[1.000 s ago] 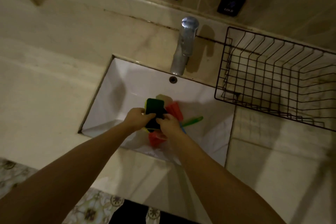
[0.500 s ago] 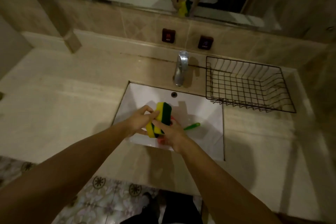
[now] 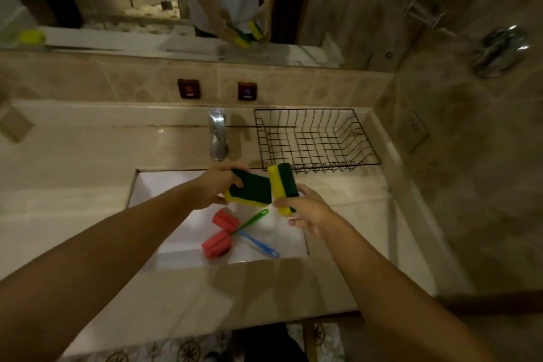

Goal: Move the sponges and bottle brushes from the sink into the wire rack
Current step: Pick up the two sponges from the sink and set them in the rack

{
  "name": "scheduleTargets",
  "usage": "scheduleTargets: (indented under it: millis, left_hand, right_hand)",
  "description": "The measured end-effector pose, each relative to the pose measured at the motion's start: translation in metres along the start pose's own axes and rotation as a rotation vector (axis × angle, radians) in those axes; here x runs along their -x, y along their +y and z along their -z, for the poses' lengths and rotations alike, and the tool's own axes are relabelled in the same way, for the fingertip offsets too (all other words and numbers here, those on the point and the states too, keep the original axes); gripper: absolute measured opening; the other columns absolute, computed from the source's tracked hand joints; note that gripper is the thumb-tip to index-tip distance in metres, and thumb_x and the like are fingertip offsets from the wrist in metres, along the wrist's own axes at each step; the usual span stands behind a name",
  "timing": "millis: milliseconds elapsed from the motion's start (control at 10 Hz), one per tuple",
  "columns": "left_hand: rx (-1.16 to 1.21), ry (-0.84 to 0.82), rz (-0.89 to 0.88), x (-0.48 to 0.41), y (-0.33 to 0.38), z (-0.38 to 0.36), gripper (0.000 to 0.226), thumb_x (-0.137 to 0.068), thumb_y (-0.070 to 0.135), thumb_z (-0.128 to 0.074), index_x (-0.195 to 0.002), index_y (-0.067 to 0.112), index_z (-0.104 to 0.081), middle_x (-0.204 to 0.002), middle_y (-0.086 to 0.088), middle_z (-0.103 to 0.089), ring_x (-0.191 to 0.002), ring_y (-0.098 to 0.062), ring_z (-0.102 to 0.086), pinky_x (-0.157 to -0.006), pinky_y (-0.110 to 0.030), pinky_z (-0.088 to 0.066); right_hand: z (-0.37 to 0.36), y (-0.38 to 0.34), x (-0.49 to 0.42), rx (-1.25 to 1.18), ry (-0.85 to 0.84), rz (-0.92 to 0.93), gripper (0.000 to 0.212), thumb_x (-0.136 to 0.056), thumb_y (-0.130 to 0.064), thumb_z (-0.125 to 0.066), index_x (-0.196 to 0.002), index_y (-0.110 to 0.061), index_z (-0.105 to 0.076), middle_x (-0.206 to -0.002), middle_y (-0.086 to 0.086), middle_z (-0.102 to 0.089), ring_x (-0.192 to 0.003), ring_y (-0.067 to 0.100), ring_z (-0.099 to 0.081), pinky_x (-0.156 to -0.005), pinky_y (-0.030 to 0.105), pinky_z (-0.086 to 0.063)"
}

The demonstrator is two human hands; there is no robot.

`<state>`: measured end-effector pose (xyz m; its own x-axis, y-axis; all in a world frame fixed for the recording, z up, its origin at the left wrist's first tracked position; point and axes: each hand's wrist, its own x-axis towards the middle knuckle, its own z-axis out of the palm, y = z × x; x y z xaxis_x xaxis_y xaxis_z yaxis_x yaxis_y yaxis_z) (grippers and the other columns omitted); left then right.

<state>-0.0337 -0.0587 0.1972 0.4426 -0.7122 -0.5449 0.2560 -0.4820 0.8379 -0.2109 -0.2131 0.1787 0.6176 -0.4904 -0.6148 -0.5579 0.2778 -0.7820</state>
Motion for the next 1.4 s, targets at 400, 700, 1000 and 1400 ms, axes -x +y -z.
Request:
scheduleTargets:
  millis: [400,700,1000,1400]
  left_hand:
    - [-0.116,-0.189,0.023,-0.108,0.039,-0.037,0.039,-0.085,0.012,-0.065,-0.122,0.021,-0.057,-0.119,-0.013,-0.057,-0.089,-0.024,-0.06,-0.065,-0.028,-0.053]
    - [-0.389,-0.102,0.052,-0.163,0.073,-0.051,0.093,-0.046,0.057,-0.077,-0.129,0.025,-0.05,-0.135,-0.008,-0.051,-0.123,-0.028,-0.051,-0.106,-0.05,-0.043]
    - [-0.153,-0.083,0.018,-0.214,0.061,-0.06,0.063,-0.069,0.007,-0.079,-0.122,0.028,-0.051,-0.121,0.002,-0.047,-0.106,-0.019,-0.059,-0.074,-0.023,-0.058]
    - [-0.197,0.015,0.021,-0.213,0.055,-0.064,0.064,-0.068,0.009,-0.08,-0.121,0.028,-0.049,-0.114,0.0,-0.056,-0.098,-0.016,-0.062,-0.074,-0.025,-0.057]
  right_hand:
    - [0.077,-0.103,-0.142,0.577,-0.057,0.28,0.079,-0.066,-0.032,-0.088,-0.134,-0.019,-0.047,-0.105,-0.01,-0.057,-0.094,0.012,-0.059,-0.063,0.021,-0.045]
    - [0.104,-0.124,-0.283,0.875,-0.143,0.387,0.065,-0.067,-0.019,-0.086,-0.126,-0.015,-0.059,-0.107,0.001,-0.065,-0.095,0.012,-0.057,-0.073,0.027,-0.044]
    - [0.08,-0.103,-0.335,1.053,-0.172,0.475,0.066,-0.064,-0.05,-0.076,-0.124,-0.031,-0.055,-0.126,0.006,-0.051,-0.107,0.025,-0.056,-0.083,0.031,-0.048]
    - [0.056,-0.106,-0.328,0.65,0.125,0.185,0.047,-0.093,-0.039,-0.045,-0.136,-0.023,-0.036,-0.127,0.016,-0.057,-0.1,0.035,-0.06,-0.089,0.05,-0.051]
